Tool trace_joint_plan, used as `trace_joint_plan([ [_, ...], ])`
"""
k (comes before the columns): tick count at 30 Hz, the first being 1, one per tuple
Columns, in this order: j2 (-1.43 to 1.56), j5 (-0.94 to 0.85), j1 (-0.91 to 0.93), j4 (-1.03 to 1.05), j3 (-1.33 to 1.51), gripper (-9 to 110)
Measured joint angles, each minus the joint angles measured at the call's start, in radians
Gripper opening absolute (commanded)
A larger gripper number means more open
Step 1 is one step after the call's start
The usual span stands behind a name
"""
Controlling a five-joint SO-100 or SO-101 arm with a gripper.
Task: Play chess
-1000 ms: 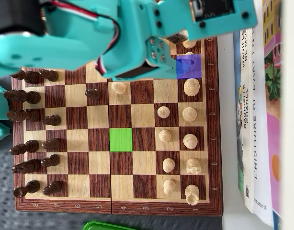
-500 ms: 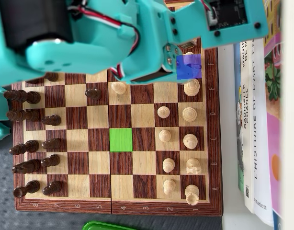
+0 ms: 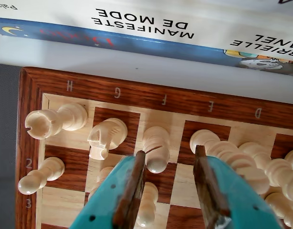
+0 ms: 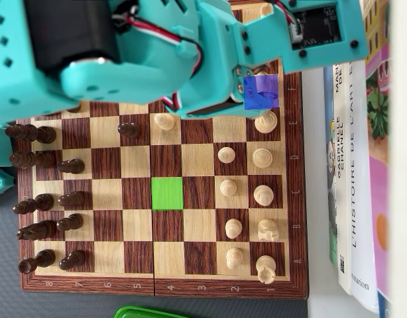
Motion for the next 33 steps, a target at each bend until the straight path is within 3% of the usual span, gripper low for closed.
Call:
trace_joint_plan([
  [33, -0.008, 0.018, -0.011, 0.0, 0.0, 15],
])
